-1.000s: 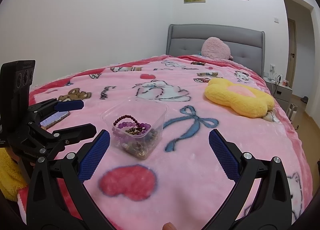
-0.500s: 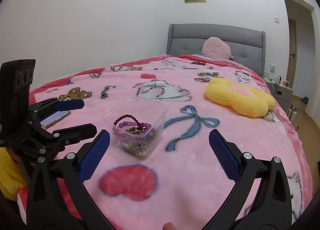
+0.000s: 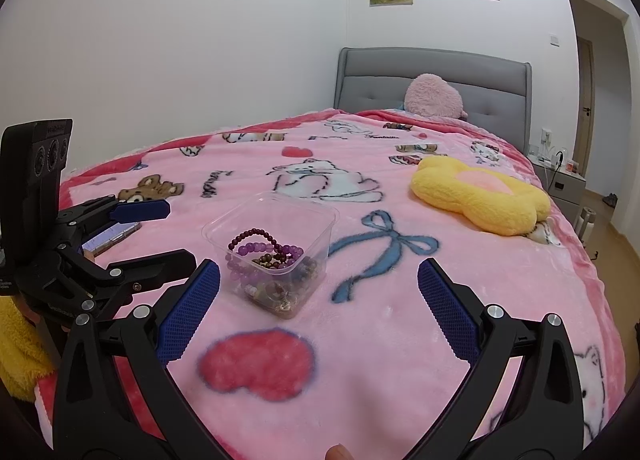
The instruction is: Organize jewelry
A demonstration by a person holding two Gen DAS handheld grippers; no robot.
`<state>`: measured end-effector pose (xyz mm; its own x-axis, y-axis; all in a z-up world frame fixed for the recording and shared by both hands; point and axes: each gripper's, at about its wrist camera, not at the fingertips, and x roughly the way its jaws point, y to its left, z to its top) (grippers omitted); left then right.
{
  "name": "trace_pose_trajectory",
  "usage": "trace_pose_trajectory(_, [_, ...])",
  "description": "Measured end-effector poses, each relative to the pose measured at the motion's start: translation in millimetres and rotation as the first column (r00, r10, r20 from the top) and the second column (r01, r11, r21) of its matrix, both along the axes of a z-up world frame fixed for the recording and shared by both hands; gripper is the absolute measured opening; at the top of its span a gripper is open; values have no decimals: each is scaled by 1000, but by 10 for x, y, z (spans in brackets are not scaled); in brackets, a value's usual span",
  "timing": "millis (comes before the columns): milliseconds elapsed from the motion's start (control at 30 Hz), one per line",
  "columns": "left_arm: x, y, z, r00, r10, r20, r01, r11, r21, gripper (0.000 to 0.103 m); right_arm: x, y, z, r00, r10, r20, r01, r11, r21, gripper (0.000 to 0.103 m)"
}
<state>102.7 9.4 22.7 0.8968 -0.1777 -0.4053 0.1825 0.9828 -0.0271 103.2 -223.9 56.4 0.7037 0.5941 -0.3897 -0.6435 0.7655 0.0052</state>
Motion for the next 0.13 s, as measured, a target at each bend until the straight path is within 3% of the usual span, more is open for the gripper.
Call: trace_pose_trajectory(133, [0,-15,-12,1000,-1,-4,1,1000,3,98,-2,1,-1,1000,0,0,0,1000,-1,95])
